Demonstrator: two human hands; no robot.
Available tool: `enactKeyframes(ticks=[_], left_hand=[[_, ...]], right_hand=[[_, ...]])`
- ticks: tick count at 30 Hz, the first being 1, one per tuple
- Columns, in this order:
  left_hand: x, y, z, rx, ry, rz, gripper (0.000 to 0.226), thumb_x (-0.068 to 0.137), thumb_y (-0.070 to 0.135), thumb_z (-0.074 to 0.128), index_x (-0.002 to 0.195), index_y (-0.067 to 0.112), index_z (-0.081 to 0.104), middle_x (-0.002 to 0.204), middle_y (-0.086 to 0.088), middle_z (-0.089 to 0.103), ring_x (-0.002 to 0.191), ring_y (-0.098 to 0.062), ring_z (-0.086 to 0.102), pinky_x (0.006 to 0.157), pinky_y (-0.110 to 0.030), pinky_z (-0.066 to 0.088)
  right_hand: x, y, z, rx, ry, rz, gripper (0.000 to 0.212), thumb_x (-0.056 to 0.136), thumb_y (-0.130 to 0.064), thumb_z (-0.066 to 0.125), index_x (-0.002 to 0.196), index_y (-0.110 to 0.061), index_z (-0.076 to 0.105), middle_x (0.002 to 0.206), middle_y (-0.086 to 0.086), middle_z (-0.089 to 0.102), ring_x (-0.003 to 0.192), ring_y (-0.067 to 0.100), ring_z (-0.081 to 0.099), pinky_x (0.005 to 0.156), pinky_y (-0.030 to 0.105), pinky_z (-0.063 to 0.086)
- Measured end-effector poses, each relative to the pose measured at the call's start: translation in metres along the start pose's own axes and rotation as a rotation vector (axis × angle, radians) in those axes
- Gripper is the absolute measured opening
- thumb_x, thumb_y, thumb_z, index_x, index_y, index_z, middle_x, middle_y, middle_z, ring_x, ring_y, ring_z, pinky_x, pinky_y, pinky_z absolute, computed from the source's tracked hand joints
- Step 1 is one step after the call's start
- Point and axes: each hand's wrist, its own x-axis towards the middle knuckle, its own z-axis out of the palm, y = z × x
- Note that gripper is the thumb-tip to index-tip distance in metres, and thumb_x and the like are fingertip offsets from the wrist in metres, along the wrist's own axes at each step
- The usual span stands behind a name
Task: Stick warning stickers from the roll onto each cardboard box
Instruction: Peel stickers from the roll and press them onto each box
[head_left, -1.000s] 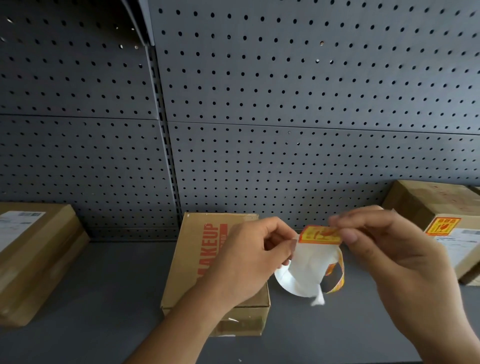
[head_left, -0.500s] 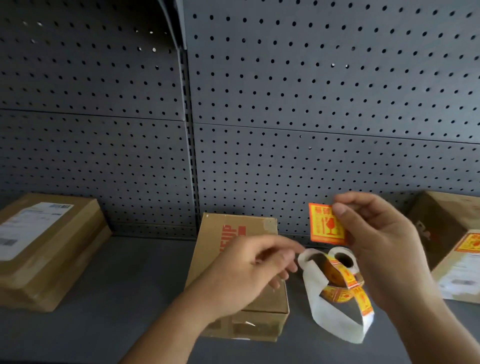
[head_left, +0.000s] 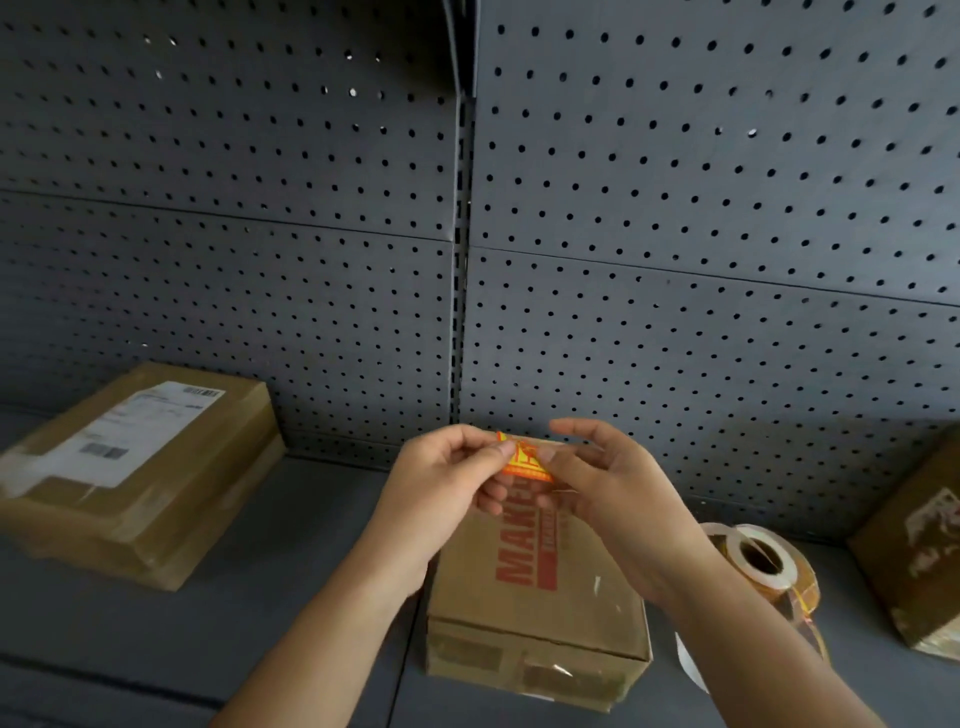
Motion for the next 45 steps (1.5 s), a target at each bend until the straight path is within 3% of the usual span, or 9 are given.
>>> enactKeyframes(ticks=[6, 11, 15, 21, 26, 33, 45], left_hand=[[0.025, -0.014, -0.017, 0.161, 0.042, -0.024, 0.016, 0.096, 0.02, 0.067, 0.087, 0.008, 0.073, 0.07, -0.004, 0.07, 0.061, -0.012, 0.063, 0.061, -0.026, 0.055], [0.05, -0.025, -0.024, 0.565, 0.085, 0.033, 0.026, 0.093, 0.038, 0.067, 0.077, 0.018, 0.068, 0.067, 0.008, 0.062, 0.062, -0.01, 0.057, 0.06, -0.027, 0.046], [0.064, -0.024, -0.023, 0.706, 0.075, 0.039, 0.029, 0.094, 0.036, 0.066, 0.076, 0.013, 0.064, 0.063, 0.005, 0.056, 0.058, -0.009, 0.05, 0.053, -0.024, 0.036], [0.075, -0.027, -0.021, 0.76, 0.058, -0.001, 0.028, 0.093, 0.032, 0.066, 0.075, 0.011, 0.063, 0.068, 0.001, 0.06, 0.061, -0.013, 0.053, 0.055, -0.027, 0.039], [0.08, -0.024, -0.022, 0.802, 0.024, -0.036, 0.029, 0.092, 0.03, 0.066, 0.067, 0.018, 0.057, 0.064, 0.004, 0.055, 0.056, -0.011, 0.048, 0.05, -0.026, 0.034], [0.083, -0.021, -0.022, 0.792, -0.004, -0.079, 0.03, 0.093, 0.032, 0.066, 0.074, 0.01, 0.062, 0.063, 0.0, 0.049, 0.054, -0.016, 0.043, 0.049, -0.029, 0.03], [0.087, -0.021, -0.02, 0.842, -0.01, -0.108, 0.029, 0.092, 0.03, 0.066, 0.07, 0.014, 0.057, 0.064, -0.003, 0.052, 0.056, -0.02, 0.045, 0.054, -0.03, 0.031]], right_hand=[[0.034, 0.013, 0.017, -0.05, 0.048, 0.012, 0.032, 0.09, -0.013, 0.074, 0.119, -0.02, 0.062, 0.092, 0.006, 0.074, 0.073, 0.016, 0.069, 0.076, 0.032, 0.059], [0.055, 0.017, 0.027, -0.355, 0.107, -0.091, 0.029, 0.094, -0.019, 0.069, 0.121, -0.026, 0.06, 0.102, -0.003, 0.069, 0.082, 0.011, 0.068, 0.067, 0.021, 0.052], [0.071, 0.021, 0.032, -0.511, 0.096, -0.13, 0.031, 0.095, -0.017, 0.066, 0.125, -0.024, 0.059, 0.098, -0.008, 0.065, 0.084, 0.007, 0.066, 0.063, 0.016, 0.047], [0.081, 0.026, 0.033, -0.603, 0.088, -0.142, 0.037, 0.096, -0.016, 0.066, 0.131, -0.023, 0.056, 0.1, -0.007, 0.063, 0.087, 0.004, 0.061, 0.064, 0.012, 0.046], [0.084, 0.028, 0.034, -0.648, 0.07, -0.138, 0.04, 0.096, -0.015, 0.065, 0.133, -0.024, 0.053, 0.094, -0.011, 0.058, 0.079, -0.003, 0.056, 0.055, 0.007, 0.042], [0.086, 0.029, 0.032, -0.652, 0.075, -0.134, 0.044, 0.095, -0.013, 0.066, 0.136, -0.023, 0.052, 0.102, -0.007, 0.063, 0.079, -0.004, 0.057, 0.053, 0.004, 0.045], [0.088, 0.03, 0.037, -0.722, 0.094, -0.154, 0.042, 0.095, -0.011, 0.063, 0.134, -0.021, 0.052, 0.101, -0.005, 0.061, 0.081, 0.005, 0.058, 0.051, 0.006, 0.043]])
